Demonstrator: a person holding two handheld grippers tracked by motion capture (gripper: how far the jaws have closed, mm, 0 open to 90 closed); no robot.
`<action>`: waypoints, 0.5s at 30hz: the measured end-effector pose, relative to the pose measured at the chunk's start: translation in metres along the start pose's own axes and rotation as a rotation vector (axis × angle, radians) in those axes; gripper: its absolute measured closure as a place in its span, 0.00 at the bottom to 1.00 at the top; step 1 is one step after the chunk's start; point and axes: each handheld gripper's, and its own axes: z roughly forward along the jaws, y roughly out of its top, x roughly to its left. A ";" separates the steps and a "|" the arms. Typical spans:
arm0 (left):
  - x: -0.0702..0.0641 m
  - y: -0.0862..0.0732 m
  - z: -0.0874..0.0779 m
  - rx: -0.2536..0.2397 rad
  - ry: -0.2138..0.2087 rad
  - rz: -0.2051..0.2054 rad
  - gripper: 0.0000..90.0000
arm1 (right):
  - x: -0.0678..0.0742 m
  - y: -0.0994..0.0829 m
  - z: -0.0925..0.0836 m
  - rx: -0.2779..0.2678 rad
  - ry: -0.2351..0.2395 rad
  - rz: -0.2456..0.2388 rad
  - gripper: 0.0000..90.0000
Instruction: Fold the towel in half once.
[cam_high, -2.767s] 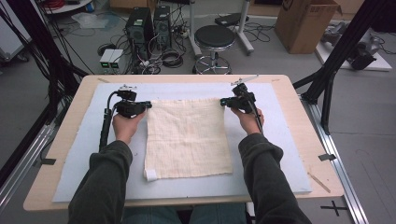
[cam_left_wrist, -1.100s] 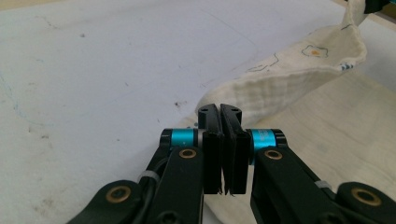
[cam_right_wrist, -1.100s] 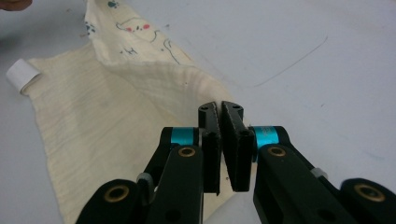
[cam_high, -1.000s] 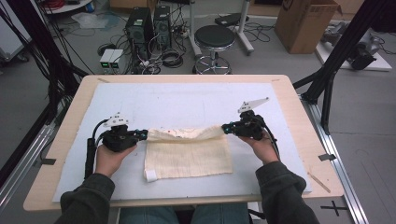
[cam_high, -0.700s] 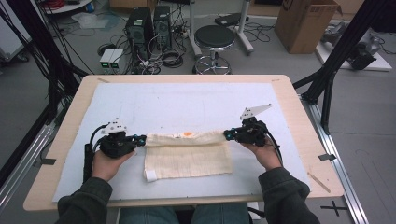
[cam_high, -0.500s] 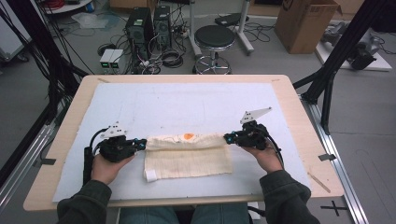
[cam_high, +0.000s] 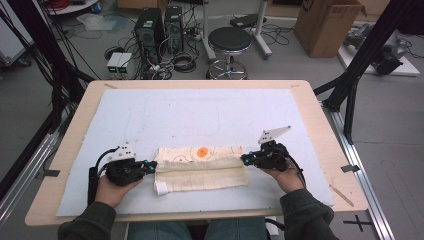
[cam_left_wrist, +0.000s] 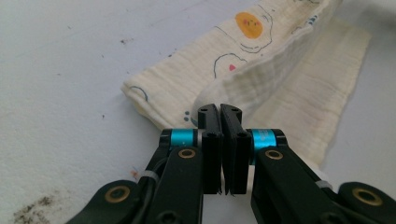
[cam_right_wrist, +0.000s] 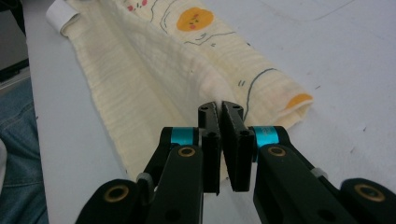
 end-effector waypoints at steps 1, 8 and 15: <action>-0.001 -0.001 -0.001 0.002 -0.004 0.004 0.96 | 0.000 0.000 0.000 0.000 0.000 0.000 0.96; -0.008 -0.004 -0.007 -0.008 -0.055 0.014 0.87 | 0.001 -0.007 -0.003 -0.003 0.020 0.006 0.87; -0.007 -0.001 -0.016 -0.058 -0.084 -0.001 0.80 | 0.006 -0.010 -0.016 -0.047 0.039 0.008 0.79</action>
